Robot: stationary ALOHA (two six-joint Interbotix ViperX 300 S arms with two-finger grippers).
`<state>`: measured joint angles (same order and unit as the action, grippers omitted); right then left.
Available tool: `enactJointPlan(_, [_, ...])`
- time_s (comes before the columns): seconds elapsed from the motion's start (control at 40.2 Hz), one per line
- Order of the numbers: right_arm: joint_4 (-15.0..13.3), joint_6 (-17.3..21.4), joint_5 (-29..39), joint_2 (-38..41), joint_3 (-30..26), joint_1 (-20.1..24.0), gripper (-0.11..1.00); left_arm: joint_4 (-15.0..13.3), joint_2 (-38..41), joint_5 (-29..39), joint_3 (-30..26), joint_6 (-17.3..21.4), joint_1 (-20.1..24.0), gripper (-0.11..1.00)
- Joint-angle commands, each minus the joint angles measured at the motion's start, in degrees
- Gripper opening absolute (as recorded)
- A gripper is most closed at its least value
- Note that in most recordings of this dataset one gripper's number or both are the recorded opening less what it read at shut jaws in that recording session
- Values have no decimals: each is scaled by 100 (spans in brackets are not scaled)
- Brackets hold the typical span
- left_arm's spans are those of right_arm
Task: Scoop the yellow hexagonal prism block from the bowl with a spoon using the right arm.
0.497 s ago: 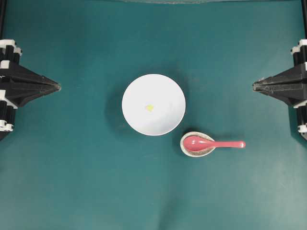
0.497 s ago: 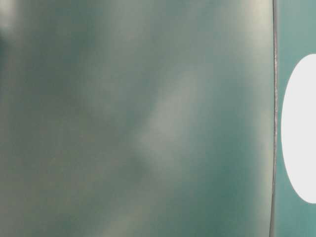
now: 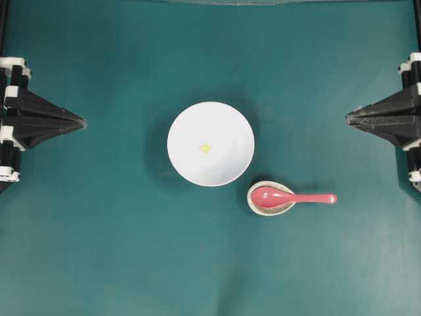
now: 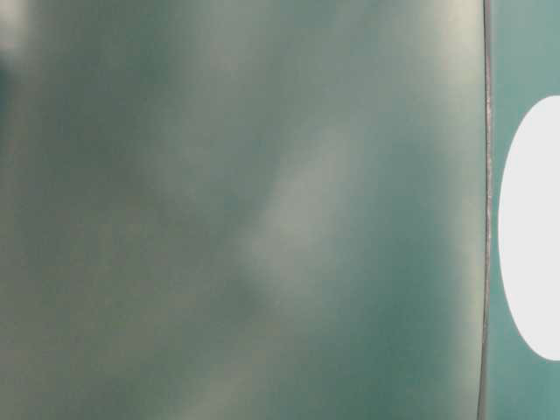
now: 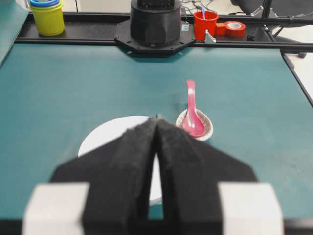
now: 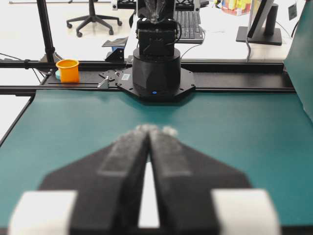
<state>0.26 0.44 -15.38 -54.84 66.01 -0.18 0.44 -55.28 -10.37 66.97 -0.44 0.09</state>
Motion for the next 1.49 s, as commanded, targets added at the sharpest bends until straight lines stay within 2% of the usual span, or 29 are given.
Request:
enactJointPlan(0.0, [35,0,-35,53,-158,0,21,18,35,-18,-149,-9,0,0])
enactJointPlan(0.099, [26,0,-9,53,-158,-9,38,18,35,18,-141,-9,0,0])
enactJointPlan(0.224, [44,9,26,53,-158,-9,48,18,35,70,-149,-9,0,0])
enactJointPlan(0.423, [211,26,26,149,-123,-9,53,18,35,105,-149,-18,0,0])
enactJointPlan(0.696, [527,26,-193,677,-18,141,57,18,35,114,-141,-26,0,0])
enactJointPlan(1.019, [721,26,-1441,1714,299,527,57,18,35,114,-132,-44,0,0])
enactJointPlan(1.243, [1099,26,-2487,2558,554,984,57,18,35,149,-132,-53,0,0])
enactJointPlan(1.467, [1617,26,-3287,3419,712,1556,57,18,35,158,-132,-53,0,0])
